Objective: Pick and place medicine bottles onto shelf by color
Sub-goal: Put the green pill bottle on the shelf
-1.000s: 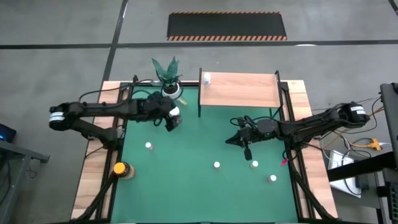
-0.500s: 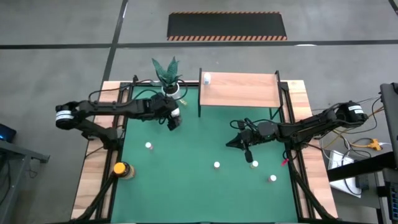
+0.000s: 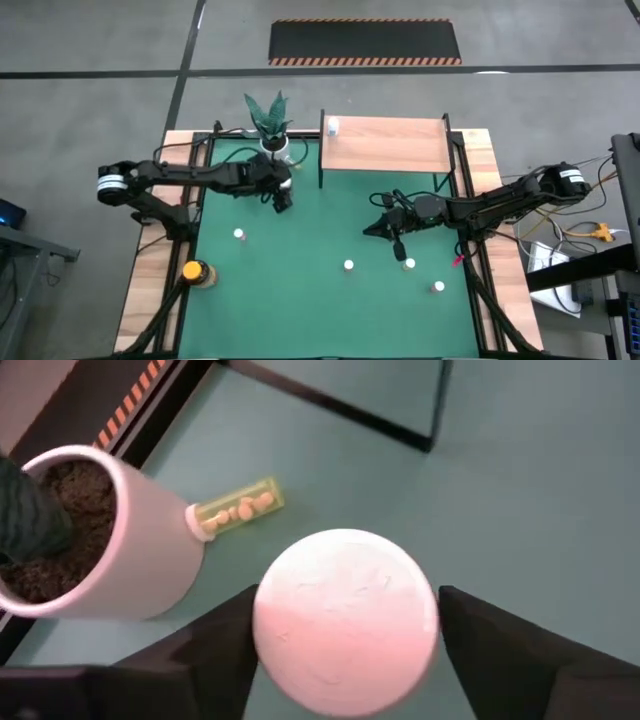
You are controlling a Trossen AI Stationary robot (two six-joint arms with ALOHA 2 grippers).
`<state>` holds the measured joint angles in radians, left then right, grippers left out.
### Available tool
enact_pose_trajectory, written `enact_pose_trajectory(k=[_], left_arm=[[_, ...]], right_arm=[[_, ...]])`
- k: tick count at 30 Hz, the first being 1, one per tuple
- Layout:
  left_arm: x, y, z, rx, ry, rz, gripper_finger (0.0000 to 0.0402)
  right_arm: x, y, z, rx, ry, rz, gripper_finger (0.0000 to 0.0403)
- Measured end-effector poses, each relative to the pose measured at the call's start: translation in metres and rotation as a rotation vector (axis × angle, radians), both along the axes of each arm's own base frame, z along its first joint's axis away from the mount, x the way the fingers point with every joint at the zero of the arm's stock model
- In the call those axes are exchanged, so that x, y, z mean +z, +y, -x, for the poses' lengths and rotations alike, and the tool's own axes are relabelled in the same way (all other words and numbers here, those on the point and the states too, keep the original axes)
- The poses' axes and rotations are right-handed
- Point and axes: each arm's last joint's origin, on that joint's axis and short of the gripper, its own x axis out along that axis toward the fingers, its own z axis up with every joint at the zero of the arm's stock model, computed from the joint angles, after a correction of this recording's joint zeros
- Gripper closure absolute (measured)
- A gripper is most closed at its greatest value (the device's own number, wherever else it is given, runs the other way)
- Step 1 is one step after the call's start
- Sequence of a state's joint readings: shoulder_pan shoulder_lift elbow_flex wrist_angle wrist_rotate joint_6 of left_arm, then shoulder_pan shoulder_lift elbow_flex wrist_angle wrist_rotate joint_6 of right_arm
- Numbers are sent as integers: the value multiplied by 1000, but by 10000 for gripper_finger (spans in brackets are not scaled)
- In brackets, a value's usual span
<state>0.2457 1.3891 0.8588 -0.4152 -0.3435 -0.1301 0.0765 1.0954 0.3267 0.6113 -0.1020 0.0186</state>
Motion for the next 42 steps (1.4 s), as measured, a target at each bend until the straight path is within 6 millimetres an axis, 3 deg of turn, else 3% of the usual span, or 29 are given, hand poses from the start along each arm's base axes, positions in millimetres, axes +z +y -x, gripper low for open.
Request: enact_pose_trajectory(k=[5, 19, 24, 32, 37, 42], left_arm=[[2, -9, -1, -7, -15, 5, 191], [25, -51, -4, -40, -76, 88, 191], [50, -73, -12, -53, -154, 138, 191], [118, -107, -35, -99, -396, 102, 191], [146, -105, -56, -136, -429, -11, 191], [155, -84, -84, -134, -402, -90, 191]], right_arm=[[0, 0, 0, 0, 0, 0, 394], [-1, 0, 0, 2, 7, 3, 394], [-2, 0, 1, 2, 22, 4, 394], [-7, 0, 2, 2, 77, 8, 394], [-7, 0, 3, 3, 78, 9, 394], [-5, 0, 5, 8, 83, 13, 394]])
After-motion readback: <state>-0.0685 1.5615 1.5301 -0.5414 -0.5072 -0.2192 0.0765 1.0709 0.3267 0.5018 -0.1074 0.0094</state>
